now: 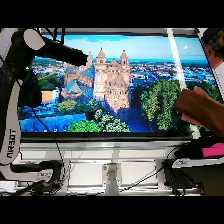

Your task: Fold the clothes and pants, and hang the long-sleeved shirts on hangers.

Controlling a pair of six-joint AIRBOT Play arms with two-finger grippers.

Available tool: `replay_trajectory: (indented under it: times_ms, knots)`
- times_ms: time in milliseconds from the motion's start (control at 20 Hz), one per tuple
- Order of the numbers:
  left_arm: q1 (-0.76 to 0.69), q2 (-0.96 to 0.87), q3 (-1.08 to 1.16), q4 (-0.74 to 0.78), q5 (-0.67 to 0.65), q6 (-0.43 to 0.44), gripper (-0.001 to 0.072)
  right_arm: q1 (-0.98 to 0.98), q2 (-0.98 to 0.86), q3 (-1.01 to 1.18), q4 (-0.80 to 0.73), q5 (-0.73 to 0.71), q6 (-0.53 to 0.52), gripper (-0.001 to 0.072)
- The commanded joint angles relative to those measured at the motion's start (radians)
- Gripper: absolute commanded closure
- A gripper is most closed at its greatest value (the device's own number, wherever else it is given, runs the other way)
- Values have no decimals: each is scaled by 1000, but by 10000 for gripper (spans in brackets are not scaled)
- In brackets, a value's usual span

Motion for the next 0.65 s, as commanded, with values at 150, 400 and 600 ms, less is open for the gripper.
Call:
replay_trajectory:
  times_ms: [150,400,600]
  knots:
    - [1,1,0,1,-3,0,687,-2,56,5,114,-181,30,125]
    - [1,1,0,1,-3,0,687,69,74,126,232,-296,30,524]
    - [1,1,0,1,-3,0,687,187,76,251,249,-366,30,695]
